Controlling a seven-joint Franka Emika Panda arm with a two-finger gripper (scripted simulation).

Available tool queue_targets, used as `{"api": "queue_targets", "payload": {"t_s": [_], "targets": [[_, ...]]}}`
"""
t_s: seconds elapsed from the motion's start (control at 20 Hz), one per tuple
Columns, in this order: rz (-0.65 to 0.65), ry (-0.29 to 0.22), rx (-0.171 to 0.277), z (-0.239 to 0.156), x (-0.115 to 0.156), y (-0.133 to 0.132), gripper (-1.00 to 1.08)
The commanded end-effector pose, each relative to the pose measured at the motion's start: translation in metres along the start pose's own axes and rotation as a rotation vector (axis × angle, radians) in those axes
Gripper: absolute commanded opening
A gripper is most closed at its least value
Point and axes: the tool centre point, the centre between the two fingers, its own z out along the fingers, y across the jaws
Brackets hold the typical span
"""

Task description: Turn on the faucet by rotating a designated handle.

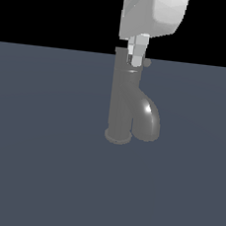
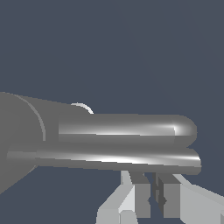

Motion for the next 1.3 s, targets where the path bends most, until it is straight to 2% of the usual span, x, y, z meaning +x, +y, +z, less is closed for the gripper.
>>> {"api": "queue_targets", "payload": {"t_s": [0.0, 0.6, 0.65, 0.7, 1.25], "targets": [[0.013, 0.0, 0.001, 0.0, 0.02, 0.001, -1.0], [0.018, 0.0, 0.001, 0.0, 0.082, 0.0, -1.0], [0.018, 0.0, 0.001, 0.0, 0.082, 0.0, -1.0], [-0.011, 0.0, 0.0, 0.0, 0.064, -0.005, -1.0], [-0.002, 0.0, 0.0, 0.0, 0.093, -0.031, -1.0]]}}
